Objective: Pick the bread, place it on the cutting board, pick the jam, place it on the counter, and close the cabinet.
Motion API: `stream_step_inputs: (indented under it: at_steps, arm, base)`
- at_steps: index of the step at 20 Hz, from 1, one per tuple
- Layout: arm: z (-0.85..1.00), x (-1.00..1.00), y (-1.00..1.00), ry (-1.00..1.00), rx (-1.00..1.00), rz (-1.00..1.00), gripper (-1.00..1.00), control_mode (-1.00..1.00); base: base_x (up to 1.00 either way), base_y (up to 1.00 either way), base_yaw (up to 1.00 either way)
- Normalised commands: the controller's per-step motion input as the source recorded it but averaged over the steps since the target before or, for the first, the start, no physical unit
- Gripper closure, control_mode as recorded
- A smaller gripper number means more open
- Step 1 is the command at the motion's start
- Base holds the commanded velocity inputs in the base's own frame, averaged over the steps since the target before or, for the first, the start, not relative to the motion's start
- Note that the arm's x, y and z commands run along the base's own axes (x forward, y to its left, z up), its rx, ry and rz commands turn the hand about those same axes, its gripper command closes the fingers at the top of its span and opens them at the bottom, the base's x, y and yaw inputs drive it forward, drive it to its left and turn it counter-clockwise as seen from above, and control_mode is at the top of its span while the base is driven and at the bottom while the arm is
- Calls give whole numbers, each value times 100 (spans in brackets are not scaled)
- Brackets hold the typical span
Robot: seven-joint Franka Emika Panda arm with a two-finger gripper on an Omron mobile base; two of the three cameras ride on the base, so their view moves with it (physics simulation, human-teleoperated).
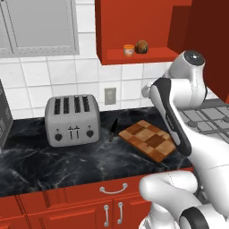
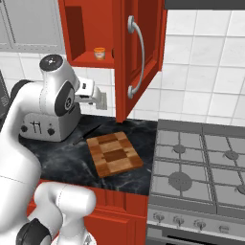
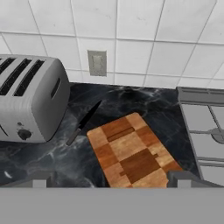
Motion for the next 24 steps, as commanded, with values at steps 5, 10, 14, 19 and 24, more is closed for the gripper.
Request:
stream_step_inputs:
  at_steps: [5,10,14,19,24]
  arm:
    - [16,0,0,0,0,0,-100,-100]
    - [15,0,0,0,0,0,-100,-100]
    - [16,0,0,0,0,0,-100,-100]
    - [19,0,0,0,0,0,-100,-100]
    - [15,0,0,0,0,0,-100,-100]
  base:
    - [0,0,0]
    - [0,0,0]
    - [0,0,0]
    - [0,0,0]
    - [0,0,0]
